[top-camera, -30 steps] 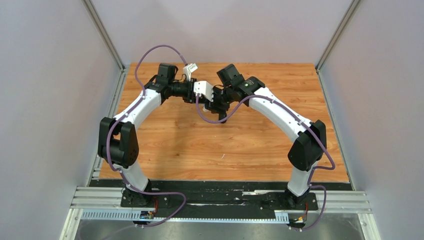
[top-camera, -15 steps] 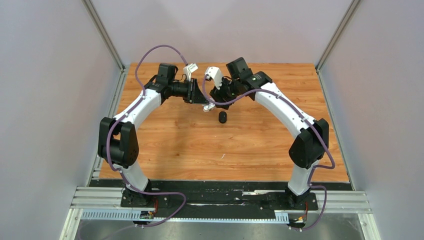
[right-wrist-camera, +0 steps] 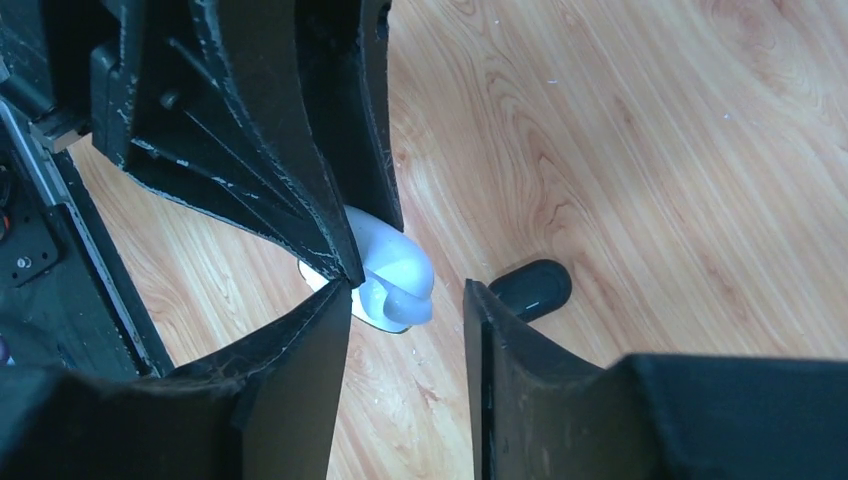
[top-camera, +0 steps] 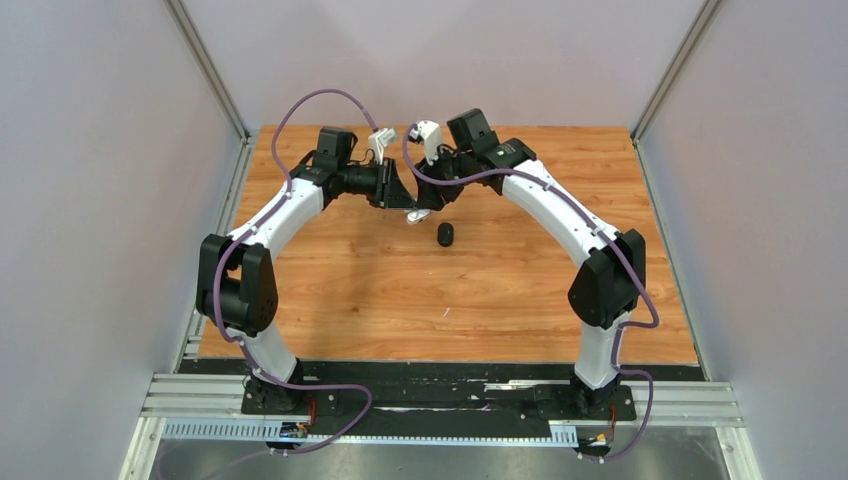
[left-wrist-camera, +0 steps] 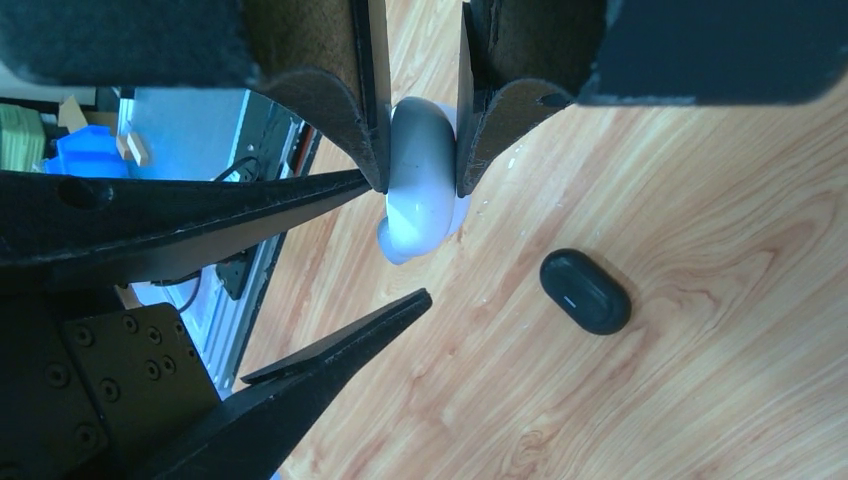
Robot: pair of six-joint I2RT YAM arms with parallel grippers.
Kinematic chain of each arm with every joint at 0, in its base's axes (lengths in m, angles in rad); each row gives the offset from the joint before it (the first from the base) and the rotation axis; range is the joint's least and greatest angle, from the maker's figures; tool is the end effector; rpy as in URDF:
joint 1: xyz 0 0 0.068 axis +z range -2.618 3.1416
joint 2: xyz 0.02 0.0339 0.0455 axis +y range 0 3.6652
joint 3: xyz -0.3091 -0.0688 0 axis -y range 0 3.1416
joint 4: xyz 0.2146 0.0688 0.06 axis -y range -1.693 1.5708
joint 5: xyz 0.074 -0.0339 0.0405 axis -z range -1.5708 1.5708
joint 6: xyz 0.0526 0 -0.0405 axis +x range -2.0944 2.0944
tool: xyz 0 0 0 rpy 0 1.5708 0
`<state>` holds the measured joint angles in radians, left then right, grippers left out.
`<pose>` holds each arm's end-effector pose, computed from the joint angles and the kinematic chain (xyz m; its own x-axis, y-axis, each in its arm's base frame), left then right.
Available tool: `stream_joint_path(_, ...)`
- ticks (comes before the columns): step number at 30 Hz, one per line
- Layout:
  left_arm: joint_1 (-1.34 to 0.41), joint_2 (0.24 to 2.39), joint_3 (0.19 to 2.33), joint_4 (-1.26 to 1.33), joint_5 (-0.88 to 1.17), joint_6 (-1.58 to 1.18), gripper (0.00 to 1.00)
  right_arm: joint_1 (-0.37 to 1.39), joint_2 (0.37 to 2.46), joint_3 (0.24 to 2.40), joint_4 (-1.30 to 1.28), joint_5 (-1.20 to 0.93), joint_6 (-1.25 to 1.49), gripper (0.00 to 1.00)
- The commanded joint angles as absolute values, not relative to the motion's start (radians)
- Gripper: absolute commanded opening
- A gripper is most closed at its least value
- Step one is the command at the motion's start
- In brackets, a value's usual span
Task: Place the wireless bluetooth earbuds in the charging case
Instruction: Adjust the earbud with the charging case.
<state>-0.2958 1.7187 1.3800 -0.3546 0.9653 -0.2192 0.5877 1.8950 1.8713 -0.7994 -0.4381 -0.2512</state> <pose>0.3393 -0.1486 0.3381 -0.7643 0.1035 -0.6365 0.6195 0.3920 -0.6801 0.3348 0.2498 0.3722 -0.4066 -0.5414 -0.7359 -0.8705 0.4740 0.1323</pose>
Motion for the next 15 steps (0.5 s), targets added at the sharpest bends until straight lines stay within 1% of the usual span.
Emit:
stream_joint_path(1,-0.304,1.665,1.379,-0.341,1.008,-0.194,0.0,0.577,1.906,1.894,-0.752,-0.368,-0.197,0.42)
stream_joint_path(6,-0.305,1.665,1.376,-0.336,1.011,-0.198,0.0,0.553,1.89,1.85,-0.75,-0.333,-0.169,0.32)
stream_joint_path(11,-0.305,1.669,1.375,-0.324,1.02,-0.208,0.0,0.538,1.893,1.845,-0.75,-0.341,-0.17,0.32)
stream_joint_path(15,-0.305,1.669,1.374,-0.318,1.012,-0.215,0.0,0.538,1.896,1.845,-0.761,-0.392,-0.172,0.33)
